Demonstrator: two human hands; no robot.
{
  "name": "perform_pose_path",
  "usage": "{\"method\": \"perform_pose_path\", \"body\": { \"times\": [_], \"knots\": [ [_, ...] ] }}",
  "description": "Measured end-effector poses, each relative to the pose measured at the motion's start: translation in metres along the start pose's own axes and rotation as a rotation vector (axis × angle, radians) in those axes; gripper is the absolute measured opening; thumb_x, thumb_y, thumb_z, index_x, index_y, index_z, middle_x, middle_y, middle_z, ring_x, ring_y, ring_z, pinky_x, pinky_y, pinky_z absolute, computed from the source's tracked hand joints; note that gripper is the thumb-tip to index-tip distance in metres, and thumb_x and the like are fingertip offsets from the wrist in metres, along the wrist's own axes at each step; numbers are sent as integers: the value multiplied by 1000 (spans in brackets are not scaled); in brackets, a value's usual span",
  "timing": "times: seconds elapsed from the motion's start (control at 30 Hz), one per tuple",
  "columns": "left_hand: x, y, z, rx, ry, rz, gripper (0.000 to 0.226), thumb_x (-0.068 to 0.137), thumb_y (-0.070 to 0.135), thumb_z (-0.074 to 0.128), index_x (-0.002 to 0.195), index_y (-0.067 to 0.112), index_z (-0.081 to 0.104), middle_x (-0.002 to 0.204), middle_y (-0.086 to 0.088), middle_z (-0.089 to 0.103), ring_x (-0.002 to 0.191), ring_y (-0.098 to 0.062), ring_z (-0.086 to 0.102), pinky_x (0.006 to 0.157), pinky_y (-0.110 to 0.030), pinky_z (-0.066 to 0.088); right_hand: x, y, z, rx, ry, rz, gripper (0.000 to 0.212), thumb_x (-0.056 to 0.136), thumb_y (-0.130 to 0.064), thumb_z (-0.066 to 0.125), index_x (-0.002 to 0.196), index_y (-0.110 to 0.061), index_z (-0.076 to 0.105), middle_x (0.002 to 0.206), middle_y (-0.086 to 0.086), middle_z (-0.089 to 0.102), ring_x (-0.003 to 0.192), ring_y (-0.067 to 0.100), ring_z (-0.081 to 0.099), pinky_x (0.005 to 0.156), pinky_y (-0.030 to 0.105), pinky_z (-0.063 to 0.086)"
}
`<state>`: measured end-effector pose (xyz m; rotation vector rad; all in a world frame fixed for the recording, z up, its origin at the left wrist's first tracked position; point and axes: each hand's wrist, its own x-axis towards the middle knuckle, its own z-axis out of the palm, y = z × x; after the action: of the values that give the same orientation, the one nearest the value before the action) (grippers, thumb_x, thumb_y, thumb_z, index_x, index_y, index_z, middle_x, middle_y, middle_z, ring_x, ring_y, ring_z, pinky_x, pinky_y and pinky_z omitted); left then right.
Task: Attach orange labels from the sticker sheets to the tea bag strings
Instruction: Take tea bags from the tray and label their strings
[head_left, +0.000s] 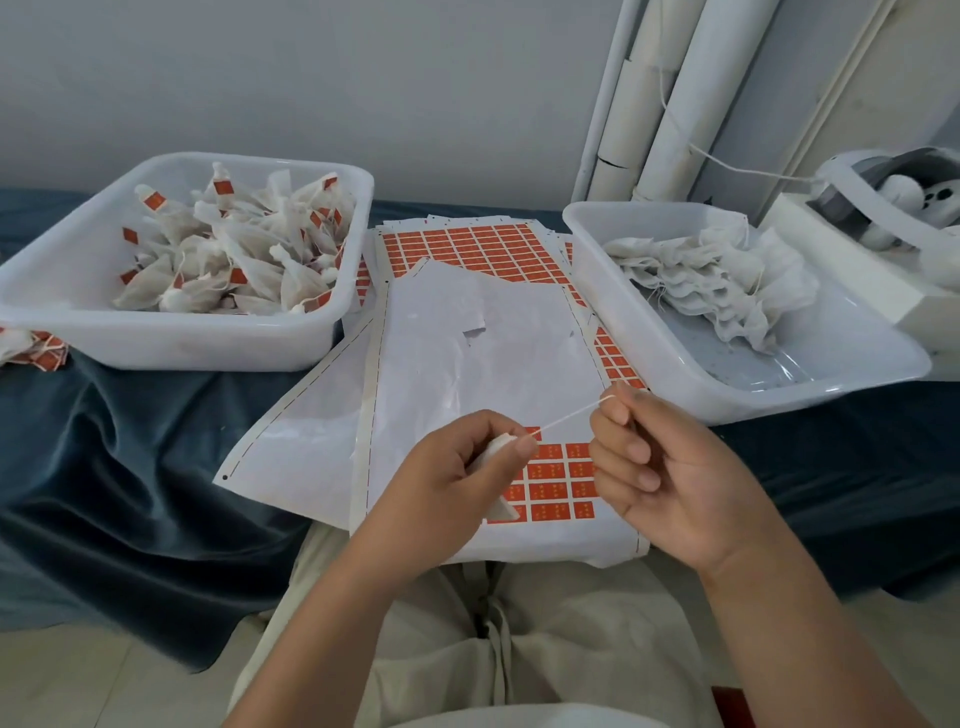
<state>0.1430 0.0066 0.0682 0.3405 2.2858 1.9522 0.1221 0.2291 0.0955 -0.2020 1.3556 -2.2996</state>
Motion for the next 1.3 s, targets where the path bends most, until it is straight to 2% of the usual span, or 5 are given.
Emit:
{"method": "perform_pose_path", "body": {
  "times": [0.27, 0.5, 0.83, 1.17, 1.3],
  "knots": [
    [-1, -2, 1, 324, -94, 102, 36, 97, 61, 47, 88, 33, 68, 84, 24, 67, 79, -2, 65, 69, -11, 48, 3, -8, -9, -93, 28, -74, 19, 96, -27, 66, 80, -16, 62, 64, -2, 50, 48, 9, 39, 47, 22, 38],
    [1, -4, 5, 193, -137, 70, 26, 101, 50, 46, 91, 38, 66, 98, 25, 69, 98, 0, 68, 78, -11, 49, 9, 2, -14, -220, 238, -150, 24, 99, -35, 62, 85, -16, 63, 68, 3, 51, 52, 11, 40, 48, 20, 40],
    [2, -5, 4, -105, -121, 154, 31, 108, 34, 50, 109, 24, 80, 142, 10, 59, 136, -23, 57, 107, -52, 51, 10, 28, 9, -653, 204, -93, 30, 94, -53, 60, 84, -26, 69, 67, -1, 55, 58, 12, 48, 54, 21, 43],
    [2, -4, 4, -66, 106, 103, 31, 110, 30, 52, 101, 28, 81, 97, 6, 79, 92, -13, 74, 78, -17, 55, 2, 32, 23, -1017, 52, -95, 21, 100, -46, 55, 90, -32, 67, 74, -3, 66, 66, 8, 61, 65, 27, 53],
    [2, -6, 9, 66, 186, 173, 32, 110, 28, 53, 90, 26, 78, 90, 7, 77, 90, -17, 73, 77, -27, 59, 0, 34, 26, -1282, 78, -149, 17, 109, -35, 52, 98, -36, 65, 76, -13, 66, 67, 6, 62, 62, 19, 47]
  ]
}}
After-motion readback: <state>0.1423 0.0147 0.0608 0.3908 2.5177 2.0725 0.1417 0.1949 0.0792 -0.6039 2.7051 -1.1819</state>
